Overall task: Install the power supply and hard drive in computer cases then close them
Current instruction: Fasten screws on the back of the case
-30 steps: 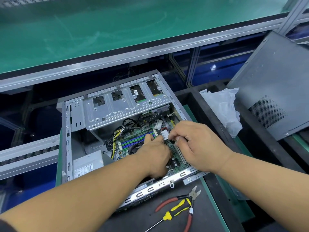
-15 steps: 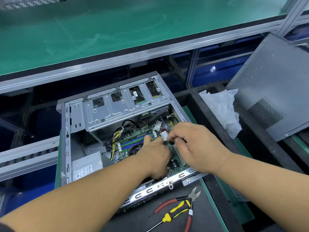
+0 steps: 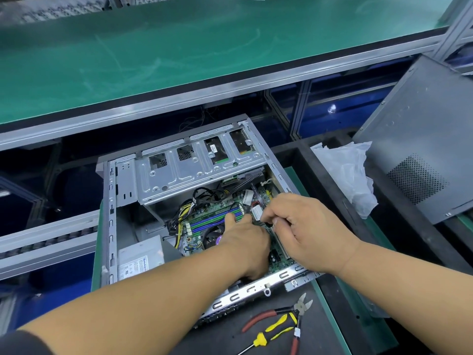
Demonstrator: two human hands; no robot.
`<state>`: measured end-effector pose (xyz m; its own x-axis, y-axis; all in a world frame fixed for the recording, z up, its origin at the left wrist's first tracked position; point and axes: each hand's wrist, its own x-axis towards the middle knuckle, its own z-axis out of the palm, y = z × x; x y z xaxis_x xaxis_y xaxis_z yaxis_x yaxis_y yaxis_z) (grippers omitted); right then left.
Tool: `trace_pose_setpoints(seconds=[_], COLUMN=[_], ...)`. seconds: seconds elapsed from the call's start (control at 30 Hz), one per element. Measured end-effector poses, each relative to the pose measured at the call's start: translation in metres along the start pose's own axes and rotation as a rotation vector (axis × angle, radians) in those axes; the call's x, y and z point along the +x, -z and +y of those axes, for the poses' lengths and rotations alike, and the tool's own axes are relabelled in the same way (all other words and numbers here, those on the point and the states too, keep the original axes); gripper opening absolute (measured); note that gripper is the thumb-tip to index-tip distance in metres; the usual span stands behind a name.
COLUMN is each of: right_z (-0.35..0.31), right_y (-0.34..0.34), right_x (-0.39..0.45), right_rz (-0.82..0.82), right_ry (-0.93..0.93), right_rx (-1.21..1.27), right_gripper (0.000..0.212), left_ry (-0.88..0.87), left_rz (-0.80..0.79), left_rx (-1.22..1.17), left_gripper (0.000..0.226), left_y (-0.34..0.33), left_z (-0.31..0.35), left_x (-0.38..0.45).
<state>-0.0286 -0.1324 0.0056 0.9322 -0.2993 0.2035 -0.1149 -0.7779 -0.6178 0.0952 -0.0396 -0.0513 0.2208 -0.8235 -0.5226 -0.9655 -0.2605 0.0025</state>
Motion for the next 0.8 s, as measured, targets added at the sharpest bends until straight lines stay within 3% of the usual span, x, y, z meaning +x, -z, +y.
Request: trace_pose_setpoints(seconds=[0.3, 0.53, 0.63, 0.7, 0.8], right_z=[-0.001, -0.003, -0.004, -0.002, -0.002], right_y=[0.000, 0.002, 0.003, 0.001, 0.001], right_x=[-0.001, -0.001, -0.002, -0.003, -0.004], right_rz=[0.003, -0.012, -0.035, -0.048, -0.019], right_ry=[-0.005, -0.035, -0.032, -0.024, 0.005], right_rx=[-0.001, -0.018, -0.035, -0.058, -0.099], right_gripper=[0.025, 0.024, 0.023, 0.023, 0.023], left_ry=[0.090, -0.028, -0.038, 0.046, 0.214], left_rz=[-0.150, -0.026, 0.123, 0.257, 0.443], left_rx=[-0.034, 0.059, -0.221, -0.524, -0.808], left_gripper=[0.051, 0.027, 0.031, 0.037, 0.025], left_y=[0.008, 0.012, 0.011, 0.010, 0.003], left_z=[0.008, -0.003, -0.025, -0.039, -0.049], left_x=[0.008, -0.010, -0.030, -0.050, -0.076])
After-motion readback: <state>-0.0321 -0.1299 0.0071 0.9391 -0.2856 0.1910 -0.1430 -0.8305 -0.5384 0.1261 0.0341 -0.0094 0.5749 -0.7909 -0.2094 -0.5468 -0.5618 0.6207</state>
